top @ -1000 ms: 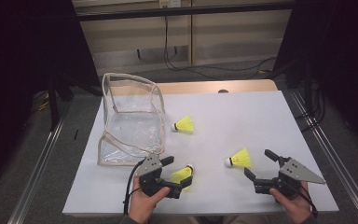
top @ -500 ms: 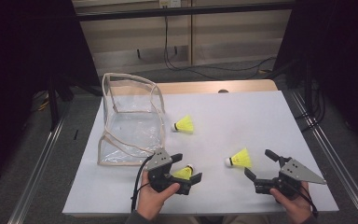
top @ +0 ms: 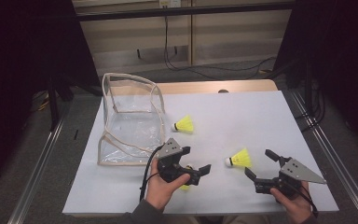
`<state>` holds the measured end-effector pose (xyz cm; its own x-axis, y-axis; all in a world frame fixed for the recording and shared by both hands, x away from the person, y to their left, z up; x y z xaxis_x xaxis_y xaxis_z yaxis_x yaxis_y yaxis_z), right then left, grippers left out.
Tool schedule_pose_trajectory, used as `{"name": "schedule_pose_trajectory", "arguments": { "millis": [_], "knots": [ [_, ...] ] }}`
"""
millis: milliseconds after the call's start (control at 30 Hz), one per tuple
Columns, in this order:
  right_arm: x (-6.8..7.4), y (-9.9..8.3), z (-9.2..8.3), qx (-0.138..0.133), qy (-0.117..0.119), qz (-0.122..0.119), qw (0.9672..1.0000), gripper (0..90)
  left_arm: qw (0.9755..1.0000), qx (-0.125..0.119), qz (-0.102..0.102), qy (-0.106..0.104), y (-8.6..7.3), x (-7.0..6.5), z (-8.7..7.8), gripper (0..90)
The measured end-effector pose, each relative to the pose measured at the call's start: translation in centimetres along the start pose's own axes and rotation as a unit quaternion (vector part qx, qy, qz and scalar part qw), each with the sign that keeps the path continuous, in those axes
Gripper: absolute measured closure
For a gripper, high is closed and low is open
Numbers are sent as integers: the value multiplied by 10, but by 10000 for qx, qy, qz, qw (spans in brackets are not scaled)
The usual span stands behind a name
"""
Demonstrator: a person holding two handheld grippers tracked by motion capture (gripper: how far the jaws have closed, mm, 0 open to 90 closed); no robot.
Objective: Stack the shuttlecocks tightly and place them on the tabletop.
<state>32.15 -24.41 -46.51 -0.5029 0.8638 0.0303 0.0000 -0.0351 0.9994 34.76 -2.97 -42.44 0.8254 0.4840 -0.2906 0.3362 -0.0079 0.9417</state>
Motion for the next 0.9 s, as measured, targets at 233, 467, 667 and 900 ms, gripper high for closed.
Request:
{"name": "schedule_pose_trajectory", "arguments": {
  "millis": [233,467,667,900],
  "knots": [
    [-1,0,0,-3,-14,13,10000,22,9999,-25,31,106,11,5,6,23],
    [-1,0,0,-8,-14,9,10000,22,9997,-5,38,223,20,7,14,25],
    [0,0,0,-7,3,1,10000,22,9994,77,12,344,28,12,23,27],
    [0,0,-1,-1,-6,9,10000,22,9990,89,-39,429,37,16,31,31]
  ]
}}
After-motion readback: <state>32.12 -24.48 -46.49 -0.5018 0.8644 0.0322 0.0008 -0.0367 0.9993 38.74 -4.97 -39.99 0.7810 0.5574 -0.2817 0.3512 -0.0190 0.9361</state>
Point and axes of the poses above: each handheld gripper's, and its own axes: z roughly forward along the jaws, y roughly out of its top, x roughly to its left, the point moved 9 cm from there along z, roughly forward along the jaws, and after that the axes turned 13 degrees about -x, right-handed, at the moved point
